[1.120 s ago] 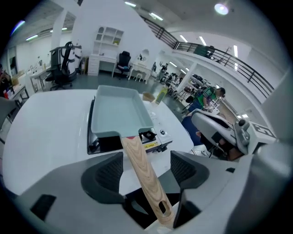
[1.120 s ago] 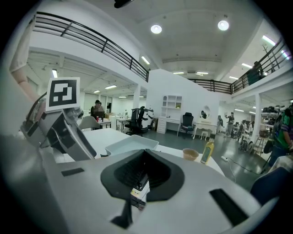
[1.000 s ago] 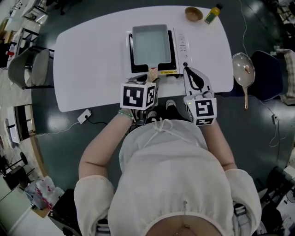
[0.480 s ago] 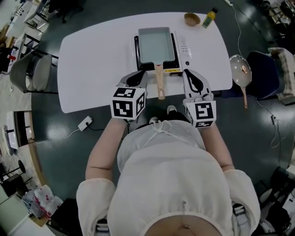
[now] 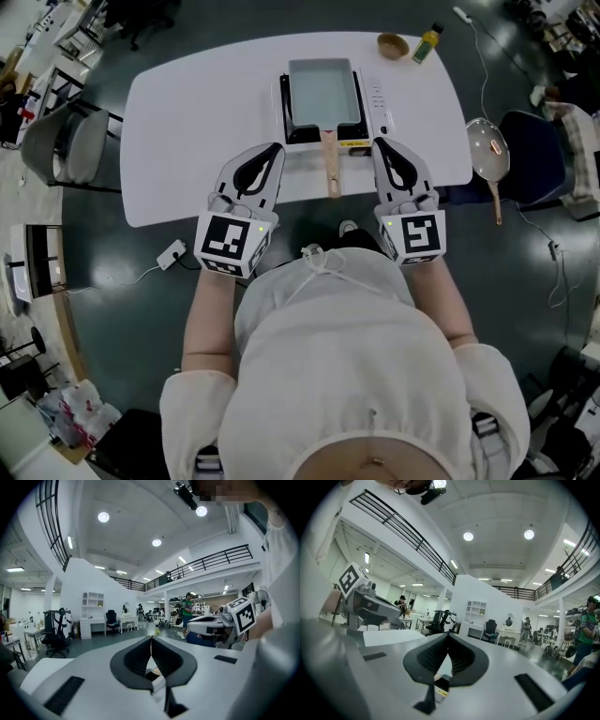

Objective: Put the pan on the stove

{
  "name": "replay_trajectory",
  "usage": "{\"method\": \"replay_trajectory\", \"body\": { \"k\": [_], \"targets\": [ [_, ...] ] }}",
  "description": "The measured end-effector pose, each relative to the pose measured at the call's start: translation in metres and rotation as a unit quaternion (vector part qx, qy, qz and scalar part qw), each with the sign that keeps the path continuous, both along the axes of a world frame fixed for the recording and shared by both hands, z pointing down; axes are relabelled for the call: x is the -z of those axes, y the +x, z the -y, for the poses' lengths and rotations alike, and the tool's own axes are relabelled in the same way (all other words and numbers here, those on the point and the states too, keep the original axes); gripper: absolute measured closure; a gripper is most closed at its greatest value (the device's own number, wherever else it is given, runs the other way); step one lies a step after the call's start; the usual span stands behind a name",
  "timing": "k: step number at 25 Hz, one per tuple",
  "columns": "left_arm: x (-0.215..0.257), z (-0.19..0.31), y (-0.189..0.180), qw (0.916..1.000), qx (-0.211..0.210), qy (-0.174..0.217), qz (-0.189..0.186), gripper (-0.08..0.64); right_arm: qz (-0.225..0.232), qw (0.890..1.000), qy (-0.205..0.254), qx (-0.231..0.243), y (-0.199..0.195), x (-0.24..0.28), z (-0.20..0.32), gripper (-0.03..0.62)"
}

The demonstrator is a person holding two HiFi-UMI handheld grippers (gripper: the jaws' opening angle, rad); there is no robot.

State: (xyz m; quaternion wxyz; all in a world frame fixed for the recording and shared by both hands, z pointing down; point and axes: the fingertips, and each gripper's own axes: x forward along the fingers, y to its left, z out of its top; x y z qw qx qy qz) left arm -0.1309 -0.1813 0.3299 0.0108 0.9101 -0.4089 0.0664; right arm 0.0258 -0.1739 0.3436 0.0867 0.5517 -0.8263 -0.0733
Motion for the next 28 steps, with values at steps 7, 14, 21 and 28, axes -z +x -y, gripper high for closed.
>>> {"method": "replay_trajectory", "body": {
  "k": [7, 14, 21, 28],
  "targets": [
    [0.002, 0.004, -0.031, 0.9995, 0.015, 0.004, -0.026, 0.537, -0.004, 1.000, 0.012, 0.003, -0.011, 0.003, 0.002, 0.588],
    [0.000, 0.009, -0.035, 0.9994, 0.025, 0.002, -0.022, 0.535, 0.012, 1.000, 0.002, 0.000, -0.014, 0.001, 0.011, 0.589],
    [0.002, 0.015, -0.032, 0.9988, 0.024, -0.005, -0.042, 0.535, 0.011, 1.000, 0.000, 0.008, -0.018, 0.000, 0.016, 0.591],
    [0.000, 0.021, -0.025, 0.9989, 0.021, -0.013, -0.041, 0.535, 0.003, 1.000, 0.002, 0.013, -0.017, 0.002, 0.018, 0.591]
  ]
}}
